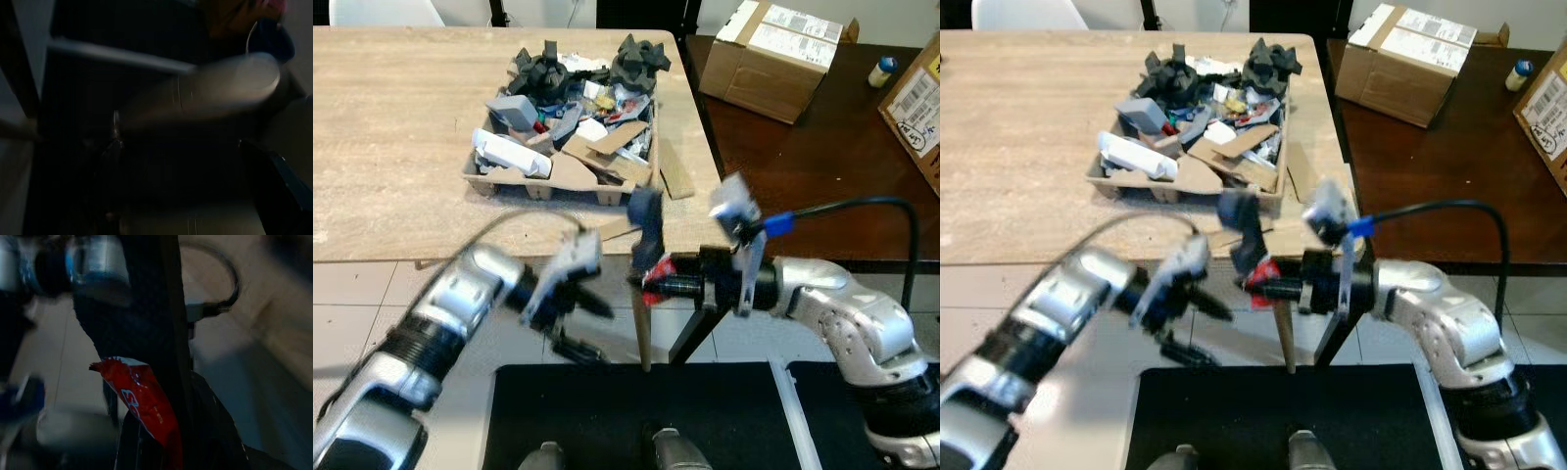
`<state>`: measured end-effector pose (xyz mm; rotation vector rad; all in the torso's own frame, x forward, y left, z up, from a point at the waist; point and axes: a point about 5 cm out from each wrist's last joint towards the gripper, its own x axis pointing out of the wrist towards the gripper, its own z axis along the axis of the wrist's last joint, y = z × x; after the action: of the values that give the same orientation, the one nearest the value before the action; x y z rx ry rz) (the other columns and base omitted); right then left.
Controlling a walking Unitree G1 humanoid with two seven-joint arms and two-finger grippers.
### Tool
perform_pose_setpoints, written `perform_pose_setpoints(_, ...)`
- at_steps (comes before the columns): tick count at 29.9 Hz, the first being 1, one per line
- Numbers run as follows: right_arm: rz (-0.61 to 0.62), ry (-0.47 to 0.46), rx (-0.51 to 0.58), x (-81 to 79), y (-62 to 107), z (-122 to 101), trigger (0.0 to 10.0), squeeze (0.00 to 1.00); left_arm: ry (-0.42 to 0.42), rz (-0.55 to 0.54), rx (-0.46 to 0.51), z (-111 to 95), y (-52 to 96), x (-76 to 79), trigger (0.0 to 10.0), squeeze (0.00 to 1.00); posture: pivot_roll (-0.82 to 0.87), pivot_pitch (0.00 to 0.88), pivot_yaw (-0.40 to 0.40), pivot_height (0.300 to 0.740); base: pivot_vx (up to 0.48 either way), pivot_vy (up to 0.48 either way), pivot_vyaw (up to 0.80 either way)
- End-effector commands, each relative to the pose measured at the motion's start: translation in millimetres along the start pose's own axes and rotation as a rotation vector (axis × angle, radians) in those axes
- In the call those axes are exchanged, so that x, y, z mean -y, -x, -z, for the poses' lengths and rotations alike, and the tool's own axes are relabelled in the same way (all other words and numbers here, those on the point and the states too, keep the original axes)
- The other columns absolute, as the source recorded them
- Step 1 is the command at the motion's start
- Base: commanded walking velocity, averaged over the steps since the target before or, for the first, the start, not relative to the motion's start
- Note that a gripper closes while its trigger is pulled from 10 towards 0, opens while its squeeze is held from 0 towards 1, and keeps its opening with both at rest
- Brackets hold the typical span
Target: Picking trash to rubbish bin
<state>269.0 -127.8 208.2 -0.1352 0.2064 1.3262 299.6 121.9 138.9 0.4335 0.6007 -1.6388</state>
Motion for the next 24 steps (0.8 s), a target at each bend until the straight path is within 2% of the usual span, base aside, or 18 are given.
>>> perform_pose_setpoints(1,-0.029,-0.004,-0.066,-4.7,-2.0,11.1,0.0,0.0,-0.009,-0.007,-0.069,9.6,-6.7,1.7,10.0,0.0,-0.01,0.244,-0.025,0.74,0.0,0.0,0.0)
perform_pose_setpoints(3,-0.04,-0.022,-0.133,-7.4,-3.1,23.5,0.0,0.0,0.015,-0.018,-0.107,21.4,-19.2,3.8,10.0,0.0,-0.01,0.244,-0.024,0.74,0.0,0.0,0.0)
perform_pose_setpoints(6,-0.043,-0.028,-0.19,-8.7,-3.6,34.0,0.0,0.0,0.053,-0.03,-0.105,27.8,-27.2,4.7,10.0,0.0,-0.01,0.243,-0.019,0.74,0.0,0.0,0.0)
perform_pose_setpoints(7,-0.046,-0.038,-0.252,-10.4,-3.5,46.8,0.0,0.0,0.089,-0.053,-0.114,36.3,-36.4,5.7,10.0,0.0,-0.02,0.239,-0.018,0.74,0.0,0.0,0.0)
perform_pose_setpoints(8,-0.046,-0.038,-0.252,-10.4,-3.5,46.8,0.0,0.0,0.089,-0.053,-0.114,36.3,-36.4,5.7,10.0,0.0,-0.02,0.239,-0.018,0.74,0.0,0.0,0.0)
perform_pose_setpoints(10,-0.042,-0.07,-0.369,-14.0,-2.1,75.4,0.0,0.0,0.165,-0.129,-0.12,52.4,-53.6,5.5,10.0,0.0,-0.01,0.23,-0.02,0.74,0.0,0.0,0.0)
perform_pose_setpoints(12,-0.042,-0.07,-0.369,-14.0,-2.1,75.4,0.0,0.0,0.165,-0.129,-0.12,52.4,-53.6,5.5,10.0,0.0,-0.01,0.23,-0.02,0.74,0.0,0.0,0.0)
perform_pose_setpoints(13,-0.038,-0.084,-0.416,-15.9,-1.4,89.1,0.0,0.0,0.216,-0.191,-0.113,58.4,-59.3,2.6,10.0,0.0,-0.01,0.226,-0.017,0.74,0.0,0.0,0.0)
perform_pose_setpoints(14,-0.038,-0.084,-0.416,-15.9,-1.4,89.1,0.0,0.0,0.216,-0.191,-0.113,58.4,-59.3,2.6,10.0,0.0,-0.01,0.226,-0.017,0.74,0.0,0.0,0.0)
perform_pose_setpoints(15,-0.028,-0.111,-0.45,-18.1,-2.0,104.2,0.0,0.0,0.288,-0.271,-0.118,67.9,-64.3,-0.2,10.0,0.0,-0.02,0.219,-0.016,0.74,0.0,0.0,0.0)
perform_pose_setpoints(16,-0.028,-0.111,-0.45,-18.1,-2.0,104.2,0.0,0.0,0.288,-0.271,-0.118,67.9,-64.3,-0.2,10.0,0.0,-0.02,0.219,-0.016,0.74,0.0,0.0,0.0)
perform_pose_setpoints(18,0.007,-0.151,-0.49,-20.5,-4.4,127.6,0.0,0.0,0.382,-0.372,-0.176,88.9,-71.8,2.8,10.0,0.0,-0.02,0.213,-0.014,0.74,0.0,0.0,0.0)
perform_pose_setpoints(19,0.007,-0.151,-0.49,-20.5,-4.4,127.6,0.0,0.0,0.382,-0.372,-0.176,88.9,-71.8,2.8,10.0,0.0,-0.02,0.213,-0.014,0.74,0.0,0.0,0.0)
perform_pose_setpoints(20,0.03,-0.162,-0.5,-20.5,-5.9,135.9,0.0,0.0,0.409,-0.407,-0.205,98.7,-74.1,6.2,10.0,0.0,-0.02,0.21,-0.012,0.74,0.0,0.0,0.0)
perform_pose_setpoints(22,0.113,-0.171,-0.528,-16.7,-7.6,152.4,0.0,0.0,0.414,-0.517,-0.248,115.6,-74.8,10.2,10.0,0.0,-0.02,0.207,-0.011,0.74,0.0,0.0,0.0)
perform_pose_setpoints(24,0.238,-0.184,-0.552,-12.9,-8.8,174.4,0.0,0.0,0.465,-0.732,-0.173,122.0,-70.7,5.7,10.0,0.0,-0.02,0.197,-0.015,0.74,0.0,0.0,0.0)
